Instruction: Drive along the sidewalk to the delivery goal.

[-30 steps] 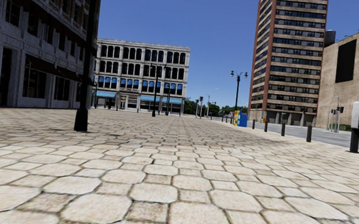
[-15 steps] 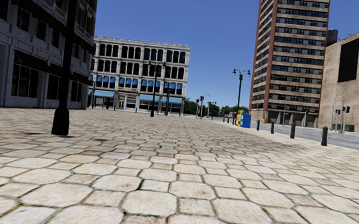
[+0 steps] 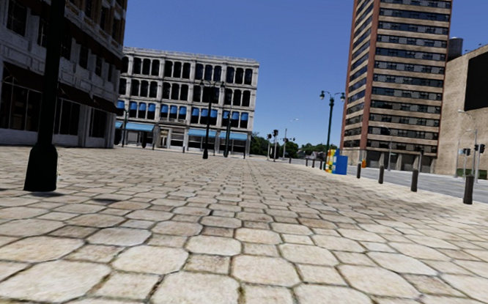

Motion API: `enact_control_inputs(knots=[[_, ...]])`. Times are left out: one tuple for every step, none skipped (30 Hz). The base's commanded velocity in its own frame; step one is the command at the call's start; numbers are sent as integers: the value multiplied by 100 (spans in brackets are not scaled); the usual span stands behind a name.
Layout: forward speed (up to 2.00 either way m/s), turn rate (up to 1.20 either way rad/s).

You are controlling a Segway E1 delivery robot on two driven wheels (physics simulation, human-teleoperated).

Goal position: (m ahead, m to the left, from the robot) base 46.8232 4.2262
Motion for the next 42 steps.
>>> enact_control_inputs(knots=[[200,0],[200,0],[200,0],[200,0],[200,0],[200,0],[200,0],[200,0],[200,0],[200,0],[200,0],[200,0],[200,0],[200,0],[200,0],[200,0],[200,0],[200,0],[200,0],[200,0],[200,0],[200,0],[200,0],[200,0],[200,0],[200,0],[200,0],[200,0],[200,0],[200,0],[200,0],[200,0],[200,0],[200,0],[200,0],[200,0],[200,0],[200,0],[200,0],[200,0],[200,0],[200,0]])
